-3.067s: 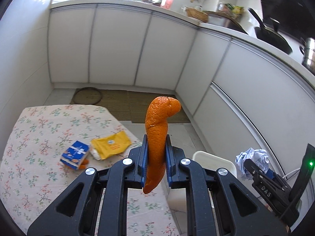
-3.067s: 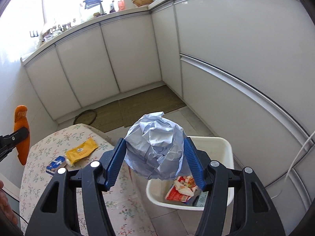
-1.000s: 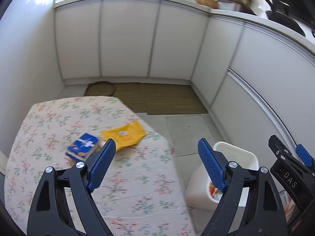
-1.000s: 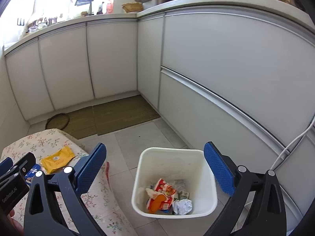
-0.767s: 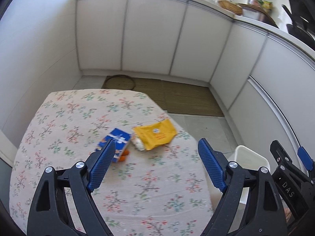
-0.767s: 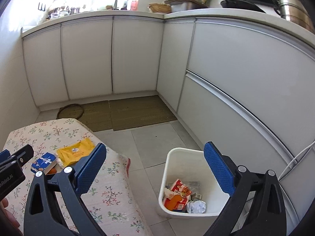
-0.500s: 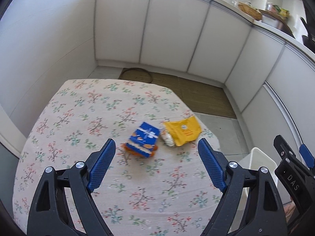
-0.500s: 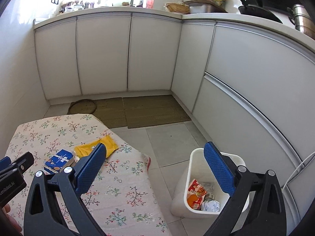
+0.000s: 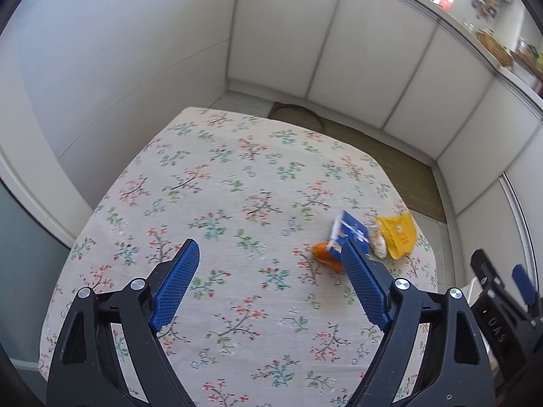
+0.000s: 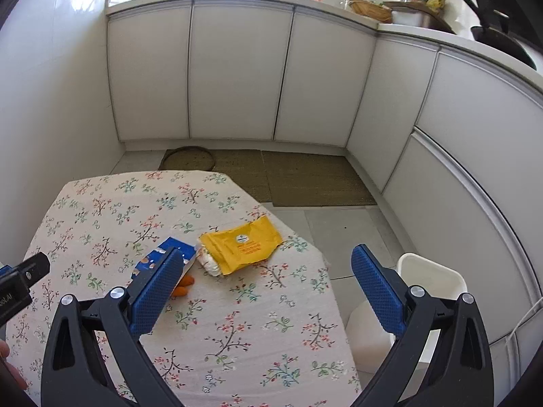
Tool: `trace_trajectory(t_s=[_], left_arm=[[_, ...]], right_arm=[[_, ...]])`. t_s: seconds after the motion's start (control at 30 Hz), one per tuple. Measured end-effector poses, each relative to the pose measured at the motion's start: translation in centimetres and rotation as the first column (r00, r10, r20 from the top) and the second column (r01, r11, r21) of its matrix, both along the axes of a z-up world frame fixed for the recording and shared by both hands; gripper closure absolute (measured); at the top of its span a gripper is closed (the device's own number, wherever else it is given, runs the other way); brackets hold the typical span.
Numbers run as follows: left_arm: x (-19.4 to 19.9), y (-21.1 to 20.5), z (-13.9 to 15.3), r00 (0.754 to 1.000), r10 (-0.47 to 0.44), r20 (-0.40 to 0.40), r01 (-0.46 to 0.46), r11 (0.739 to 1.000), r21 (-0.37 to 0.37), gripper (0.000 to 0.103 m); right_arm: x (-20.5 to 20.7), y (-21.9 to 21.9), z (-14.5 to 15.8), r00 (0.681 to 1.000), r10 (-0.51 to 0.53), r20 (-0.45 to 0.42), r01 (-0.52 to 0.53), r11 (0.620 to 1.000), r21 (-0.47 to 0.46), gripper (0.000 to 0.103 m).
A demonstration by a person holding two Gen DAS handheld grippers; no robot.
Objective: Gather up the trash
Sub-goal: 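Move both tools back over the blue biscuit box on the table, then grasp the blue biscuit box with the right gripper and lift it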
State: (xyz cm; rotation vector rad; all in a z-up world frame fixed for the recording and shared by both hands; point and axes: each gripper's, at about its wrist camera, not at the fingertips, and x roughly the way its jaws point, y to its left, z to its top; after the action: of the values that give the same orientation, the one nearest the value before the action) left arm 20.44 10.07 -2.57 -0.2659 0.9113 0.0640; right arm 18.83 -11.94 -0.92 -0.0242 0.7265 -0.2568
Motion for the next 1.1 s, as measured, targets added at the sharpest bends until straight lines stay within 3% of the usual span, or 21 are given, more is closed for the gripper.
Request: trace_trajectory(t_s=[0.23,0.4,0.57,0.87,0.93,1.0,1.1], left_arm=[[0.0,4.5,0.2,0.997,0.081,-0.013,-0.081,0.996,-0.043,0.021],[-0.1,6.8,0.4,0.991,0.136,-0.010,-0.137,0.990,-0.042,0.021],[0.0,7.6,0.3,0.989,0.149,-0.024,-0.150,0.986,-0.068,0.021],[0.4,7.4,-0.4,0.989,0.141,-0.036,-0.143,0.989,-0.049,0.021],[0.4,7.5,-0.6,0.989,0.140,-0.040,-0.142,0.989,-0.042,0.021],[0.5,7.5,-0.8,0.989,0.143,-0.046,-0.145,0.988,-0.043,0.021],[0.6,7.4,-1.0,0.988,0.144,-0.050,-0.146,0.988,-0.043,0.021]], right_arm=[[4.2,4.1,-4.2,0.981,0.110,-0.158,-0.090,0.987,0.131,0.007],[7.7,5.7,-7.8,0.951,0.135,-0.280,-0.071,0.971,0.227,0.007],[10.9,6.5,-9.5,0.931,0.146,-0.335,-0.057,0.964,0.261,0.007],[14.0,6.6,-13.2,0.891,0.162,-0.425,-0.015,0.945,0.328,0.007],[14.0,6.3,-13.6,0.895,0.163,-0.415,-0.010,0.938,0.347,0.010],[14.1,6.2,-14.1,0.888,0.174,-0.426,-0.009,0.932,0.362,0.027],[14.0,5.9,-14.4,0.885,0.185,-0.428,-0.005,0.922,0.387,0.037]])
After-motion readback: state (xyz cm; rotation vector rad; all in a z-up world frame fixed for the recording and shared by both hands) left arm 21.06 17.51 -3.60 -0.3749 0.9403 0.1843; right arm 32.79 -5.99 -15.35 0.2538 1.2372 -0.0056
